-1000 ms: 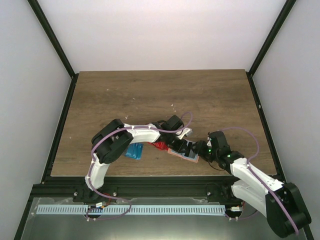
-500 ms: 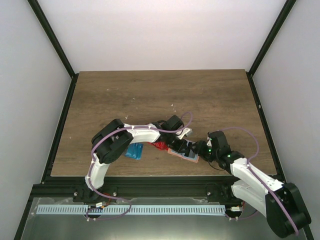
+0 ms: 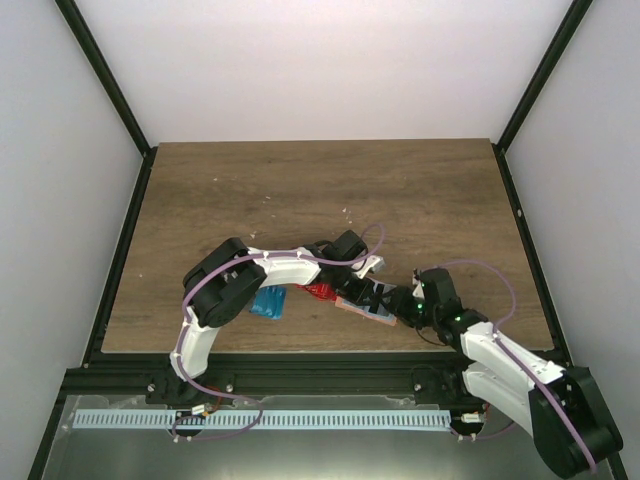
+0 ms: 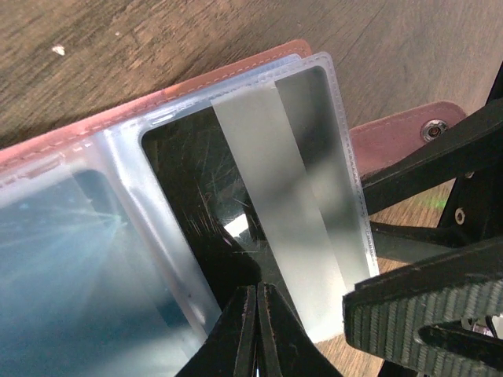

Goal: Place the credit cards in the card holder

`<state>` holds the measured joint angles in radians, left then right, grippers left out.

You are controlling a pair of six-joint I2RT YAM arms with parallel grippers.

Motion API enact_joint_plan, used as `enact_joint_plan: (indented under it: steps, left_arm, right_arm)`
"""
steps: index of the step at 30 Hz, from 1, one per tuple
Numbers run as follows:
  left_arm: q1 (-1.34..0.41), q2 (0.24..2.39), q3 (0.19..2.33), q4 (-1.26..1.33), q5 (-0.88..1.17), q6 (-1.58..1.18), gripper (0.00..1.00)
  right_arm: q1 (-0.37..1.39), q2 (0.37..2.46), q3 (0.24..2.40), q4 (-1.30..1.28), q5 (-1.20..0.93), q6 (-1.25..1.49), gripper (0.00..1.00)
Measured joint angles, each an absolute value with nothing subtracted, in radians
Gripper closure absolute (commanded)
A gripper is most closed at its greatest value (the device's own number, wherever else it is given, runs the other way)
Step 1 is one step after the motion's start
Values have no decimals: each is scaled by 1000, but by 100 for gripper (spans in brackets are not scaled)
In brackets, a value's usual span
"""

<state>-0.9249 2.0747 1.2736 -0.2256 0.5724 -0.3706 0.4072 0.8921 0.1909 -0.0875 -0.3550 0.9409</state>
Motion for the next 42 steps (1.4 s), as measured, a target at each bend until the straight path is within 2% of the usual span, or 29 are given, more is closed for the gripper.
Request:
enact_joint_plan:
  steps: [8,13,25,35,38,42]
  left_arm:
    - [-925,2075,1274,-219,575,-392,96]
    - [-925,2075,1274,-217,577,-404,96]
    - [-925,2047,1273,-230,565,-438,91]
    - [-867,1874,1181,-237,524,-433,88]
    - [-814,1806,1122,-246,503,-424,88]
    - [-749,1732,1049,-252,476,-414,87]
  right_arm:
    - [407,906,176,-70,-356,960,87]
    - [407,910,174,-75,-348,965,99]
    - [408,907,220,-150,-325,959,99]
    - [408,866,278,-313,-253,937,99]
    - [408,865,294,-348,-238,929,91]
    - [408,869,301,-382,-227,911,71]
